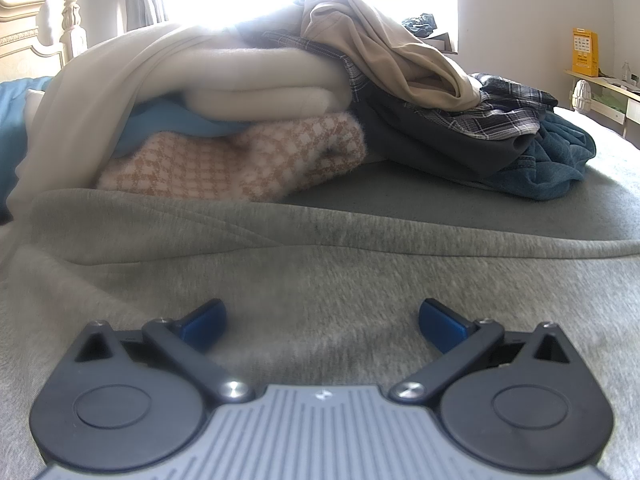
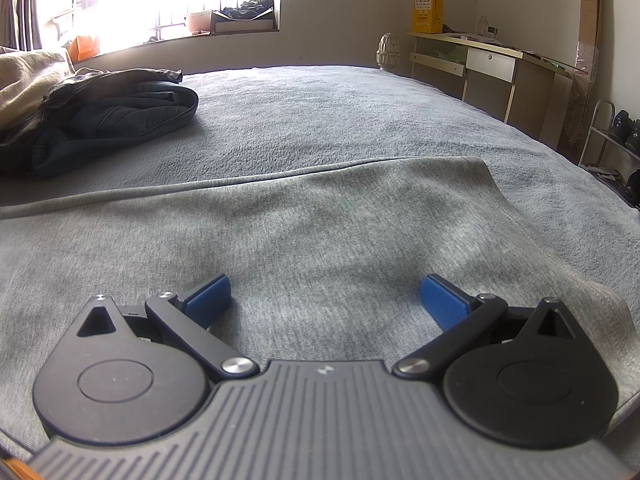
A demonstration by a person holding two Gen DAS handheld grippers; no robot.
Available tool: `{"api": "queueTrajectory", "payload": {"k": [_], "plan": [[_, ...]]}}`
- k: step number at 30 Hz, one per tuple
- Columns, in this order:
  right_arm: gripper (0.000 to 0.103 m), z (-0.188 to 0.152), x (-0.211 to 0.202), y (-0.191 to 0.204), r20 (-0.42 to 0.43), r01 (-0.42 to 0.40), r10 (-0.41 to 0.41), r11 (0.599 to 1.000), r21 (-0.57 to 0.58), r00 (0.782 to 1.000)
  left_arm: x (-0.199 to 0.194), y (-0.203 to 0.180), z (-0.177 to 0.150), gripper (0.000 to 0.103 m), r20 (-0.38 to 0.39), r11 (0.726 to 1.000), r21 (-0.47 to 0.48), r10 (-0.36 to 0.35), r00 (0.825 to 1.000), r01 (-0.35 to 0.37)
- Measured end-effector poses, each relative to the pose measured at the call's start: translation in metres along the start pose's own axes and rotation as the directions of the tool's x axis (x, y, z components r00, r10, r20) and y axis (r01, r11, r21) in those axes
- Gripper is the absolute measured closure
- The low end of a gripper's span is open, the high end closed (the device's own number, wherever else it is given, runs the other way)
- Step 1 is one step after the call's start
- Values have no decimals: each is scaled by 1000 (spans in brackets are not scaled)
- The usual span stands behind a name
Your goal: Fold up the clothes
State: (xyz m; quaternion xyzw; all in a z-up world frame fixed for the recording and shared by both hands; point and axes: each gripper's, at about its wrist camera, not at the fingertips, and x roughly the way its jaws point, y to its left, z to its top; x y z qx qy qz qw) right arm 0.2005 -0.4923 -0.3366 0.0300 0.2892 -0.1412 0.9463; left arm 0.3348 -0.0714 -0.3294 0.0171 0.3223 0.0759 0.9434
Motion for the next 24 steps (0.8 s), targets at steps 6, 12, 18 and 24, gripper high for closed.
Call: {"api": "queueTrajectory", "payload": {"k": [6, 12, 18, 24], "plan": [[1, 0, 0, 0, 0, 1, -1, 1000, -1, 1000, 0, 0, 0, 0, 0, 1000, 0, 1, 1000, -1], [1, 0, 0, 0, 0, 1, -1, 1000, -1, 1000, 0, 0, 0, 0, 0, 1000, 0, 0, 1000, 0], [1, 0, 0, 0, 0, 2, -2, 1000, 0, 1000, 0, 0, 0, 0, 0, 1000, 1, 0, 1000, 0], [1, -1, 0, 0, 4, 7, -7, 1000, -2, 1000, 0, 0, 0, 0, 2, 1000, 1, 0, 1000, 0]]}}
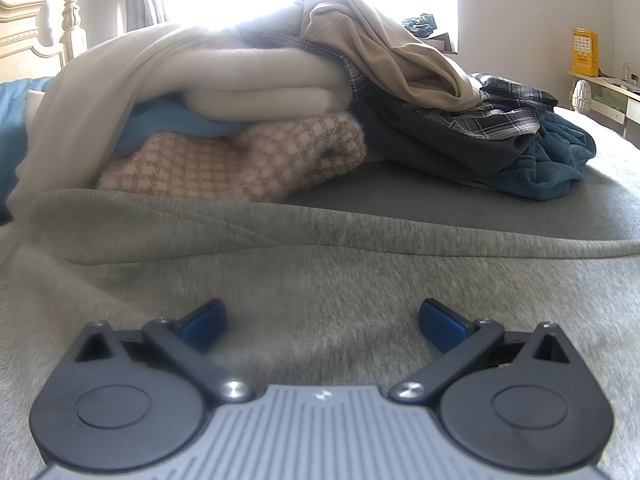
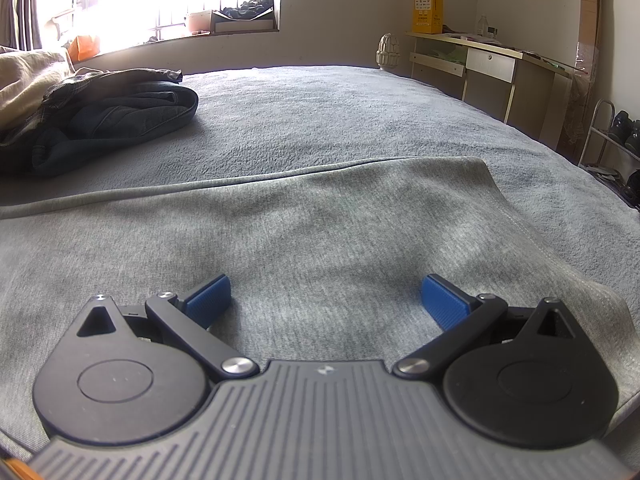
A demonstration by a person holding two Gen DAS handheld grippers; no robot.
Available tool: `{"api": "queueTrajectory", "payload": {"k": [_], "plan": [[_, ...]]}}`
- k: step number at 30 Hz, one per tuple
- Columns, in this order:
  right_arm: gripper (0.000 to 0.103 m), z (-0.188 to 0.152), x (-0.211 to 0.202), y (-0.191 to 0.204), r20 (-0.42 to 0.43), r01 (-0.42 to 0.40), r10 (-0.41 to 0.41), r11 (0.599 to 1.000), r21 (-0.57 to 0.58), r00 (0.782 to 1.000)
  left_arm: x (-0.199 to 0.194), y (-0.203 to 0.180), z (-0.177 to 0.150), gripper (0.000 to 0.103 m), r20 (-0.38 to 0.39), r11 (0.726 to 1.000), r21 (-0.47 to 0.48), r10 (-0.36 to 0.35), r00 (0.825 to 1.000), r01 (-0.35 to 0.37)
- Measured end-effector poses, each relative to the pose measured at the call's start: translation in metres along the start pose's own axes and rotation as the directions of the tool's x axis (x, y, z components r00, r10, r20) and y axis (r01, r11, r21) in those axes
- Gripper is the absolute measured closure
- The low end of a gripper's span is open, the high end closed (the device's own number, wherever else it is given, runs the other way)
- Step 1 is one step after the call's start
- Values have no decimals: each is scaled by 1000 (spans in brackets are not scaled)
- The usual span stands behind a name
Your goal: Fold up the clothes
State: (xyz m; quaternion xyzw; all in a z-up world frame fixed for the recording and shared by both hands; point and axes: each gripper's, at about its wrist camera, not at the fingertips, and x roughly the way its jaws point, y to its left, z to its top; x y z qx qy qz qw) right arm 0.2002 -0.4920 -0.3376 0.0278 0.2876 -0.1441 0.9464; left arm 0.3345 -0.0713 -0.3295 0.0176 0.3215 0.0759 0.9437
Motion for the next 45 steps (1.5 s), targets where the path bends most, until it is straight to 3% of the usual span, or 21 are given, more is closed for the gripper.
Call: {"api": "queueTrajectory", "payload": {"k": [22, 27, 31, 36, 41, 45], "plan": [[1, 1, 2, 3, 0, 18, -18, 1000, -16, 1000, -2, -7, 1, 0, -11, 999, -19, 41, 999, -42], [1, 2, -2, 7, -18, 42, -43, 999, -16, 999, -10, -7, 14, 0, -100, 996, -64, 55, 993, -61], [1, 11, -14, 15, -117, 67, -64, 997, 26, 991, -34, 0, 28, 0, -127, 992, -108, 44, 991, -58], [1, 21, -48, 21, -225, -10, 28, 997, 80, 974, -76, 11, 47, 0, -112, 989, -150, -13, 994, -4], [1, 32, -107, 24, -218, -94, 129, 982, 163, 967, -124, 40, 60, 0, -76, 978, -201, -69, 995, 52], [1, 45, -159, 29, -168, -121, 151, 977, 175, 974, -169, 78, 65, 0, -58, 979, -199, -53, 997, 40]]}}
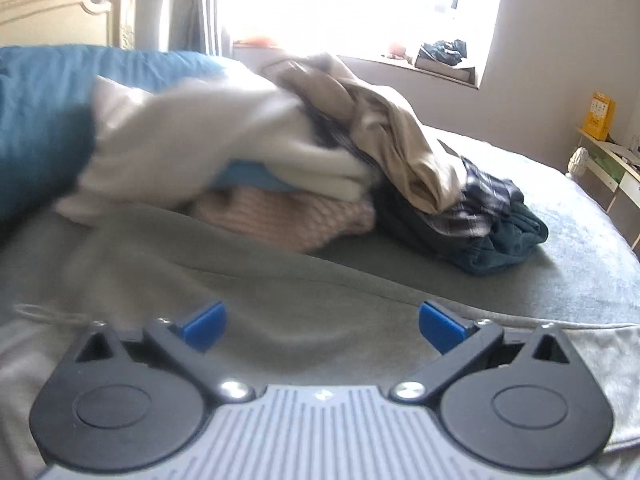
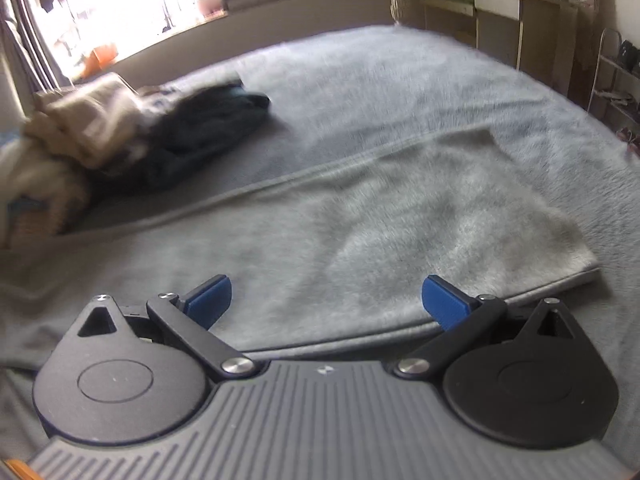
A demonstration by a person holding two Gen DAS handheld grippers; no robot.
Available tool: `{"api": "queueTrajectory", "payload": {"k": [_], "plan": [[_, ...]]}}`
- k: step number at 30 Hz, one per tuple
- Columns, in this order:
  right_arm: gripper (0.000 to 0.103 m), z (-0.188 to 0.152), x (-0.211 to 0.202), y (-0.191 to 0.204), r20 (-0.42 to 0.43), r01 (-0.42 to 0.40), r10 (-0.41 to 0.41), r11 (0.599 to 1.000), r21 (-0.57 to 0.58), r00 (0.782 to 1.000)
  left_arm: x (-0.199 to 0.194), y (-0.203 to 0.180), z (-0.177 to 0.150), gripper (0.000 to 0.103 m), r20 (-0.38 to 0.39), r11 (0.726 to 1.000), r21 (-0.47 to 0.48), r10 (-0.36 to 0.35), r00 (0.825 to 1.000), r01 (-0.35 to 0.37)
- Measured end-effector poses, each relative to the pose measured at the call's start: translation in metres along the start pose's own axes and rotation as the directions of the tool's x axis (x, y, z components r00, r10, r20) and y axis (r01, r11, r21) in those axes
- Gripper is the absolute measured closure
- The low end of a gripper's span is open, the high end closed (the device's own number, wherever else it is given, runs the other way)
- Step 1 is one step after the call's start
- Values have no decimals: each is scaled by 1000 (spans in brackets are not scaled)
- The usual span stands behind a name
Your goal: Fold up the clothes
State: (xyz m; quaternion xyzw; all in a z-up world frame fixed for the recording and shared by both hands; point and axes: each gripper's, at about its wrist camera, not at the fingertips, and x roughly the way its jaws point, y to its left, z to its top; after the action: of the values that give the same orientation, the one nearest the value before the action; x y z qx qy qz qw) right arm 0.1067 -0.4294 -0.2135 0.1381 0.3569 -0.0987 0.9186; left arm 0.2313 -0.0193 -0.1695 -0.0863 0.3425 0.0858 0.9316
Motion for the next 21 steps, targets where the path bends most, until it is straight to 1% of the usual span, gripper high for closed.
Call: {"api": "queueTrajectory", "payload": {"k": [4, 6, 9, 12, 15, 18, 21], "plan": [[1, 3, -46, 17, 52, 1, 1, 999, -35, 999, -49, 48, 6, 0, 23, 998, -45, 54, 998, -53], [1, 3, -68, 24, 74, -15, 19, 999, -50, 997, -72, 73, 6, 0, 22, 993, -83, 82, 996, -80], [1, -1, -104, 32, 106, -52, 58, 997, -59, 993, -101, 106, 4, 0, -9, 986, -111, 124, 992, -125], [1, -8, -141, 33, 130, -53, 61, 996, -67, 990, -124, 130, 1, 0, -38, 985, -113, 130, 991, -134], [1, -22, -178, 22, 132, -10, 18, 998, -63, 991, -145, 150, -1, 0, -12, 988, -94, 121, 993, -122], [1, -42, -211, -2, 124, 45, -40, 998, -39, 991, -163, 164, -1, 0, 6, 990, -76, 119, 993, -118], [1, -68, -230, -31, 69, 122, -123, 992, 27, 990, -175, 173, 2, 0, -2, 993, -64, 102, 995, -102]]}}
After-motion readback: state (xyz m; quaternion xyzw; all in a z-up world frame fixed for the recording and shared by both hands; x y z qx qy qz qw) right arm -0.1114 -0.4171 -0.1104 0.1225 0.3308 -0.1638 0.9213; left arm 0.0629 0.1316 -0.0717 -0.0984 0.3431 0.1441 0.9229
